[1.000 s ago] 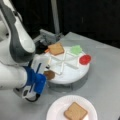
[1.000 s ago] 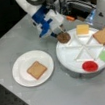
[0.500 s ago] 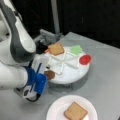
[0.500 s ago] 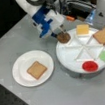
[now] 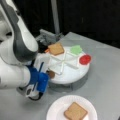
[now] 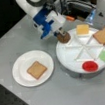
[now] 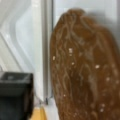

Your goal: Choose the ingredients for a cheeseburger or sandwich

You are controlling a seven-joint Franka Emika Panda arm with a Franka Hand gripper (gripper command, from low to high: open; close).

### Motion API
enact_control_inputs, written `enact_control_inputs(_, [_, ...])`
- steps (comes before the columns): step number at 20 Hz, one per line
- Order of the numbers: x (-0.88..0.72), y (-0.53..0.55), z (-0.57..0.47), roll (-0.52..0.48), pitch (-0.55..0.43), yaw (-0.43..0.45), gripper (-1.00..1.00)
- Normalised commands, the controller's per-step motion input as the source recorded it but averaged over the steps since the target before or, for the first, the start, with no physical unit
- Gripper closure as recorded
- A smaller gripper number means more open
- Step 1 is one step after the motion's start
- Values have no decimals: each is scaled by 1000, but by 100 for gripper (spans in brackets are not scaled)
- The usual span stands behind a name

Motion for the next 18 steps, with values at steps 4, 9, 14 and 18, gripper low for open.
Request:
enact_control_inputs(4, [92, -101, -39, 216, -14, 0, 100])
enact_control_inputs(9, [87, -128, -50, 201, -9, -3, 100])
enact_control_inputs(14, [60, -162, 94, 158, 43, -7, 100])
enact_control_inputs(18, [39, -201, 346, 82, 121, 22, 100])
